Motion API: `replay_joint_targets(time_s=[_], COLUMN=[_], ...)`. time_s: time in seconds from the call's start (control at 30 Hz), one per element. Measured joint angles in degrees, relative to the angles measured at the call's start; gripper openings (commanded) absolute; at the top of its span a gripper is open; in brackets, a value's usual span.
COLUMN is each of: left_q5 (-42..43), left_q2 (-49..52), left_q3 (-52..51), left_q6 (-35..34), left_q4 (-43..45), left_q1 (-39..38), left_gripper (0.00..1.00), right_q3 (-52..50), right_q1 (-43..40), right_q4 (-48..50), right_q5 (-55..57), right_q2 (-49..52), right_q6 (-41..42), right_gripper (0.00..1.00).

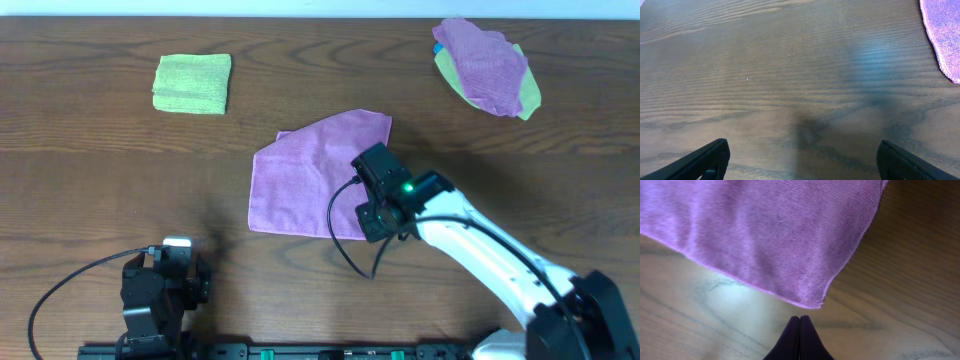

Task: Fold the cloth
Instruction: 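Push the pink cloth's edge with the right gripper to straighten it, then nudge the pink cloth's corners with the right gripper to square it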

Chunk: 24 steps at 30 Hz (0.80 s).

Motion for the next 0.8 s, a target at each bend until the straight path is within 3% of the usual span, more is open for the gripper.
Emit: replay_joint_targets(time_s=[0.23,0.8], left_q5=[0.0,0.0], left_q2=[0.0,0.0], left_q3=[0.0,0.0], left_q6=[0.0,0.0], left_q4=[0.0,0.0], left_q1=[0.0,0.0], left_gripper=[0.95,0.95], right_q3=[-5.03,-15.41], right_q1=[0.98,0.17], right_q4=[8.9,19.87], right_q5=[-2.95,-4.52], right_q2=[-1.22,-1.55], right_q6=[-0.02,-0.02], right_gripper=[0.02,0.02])
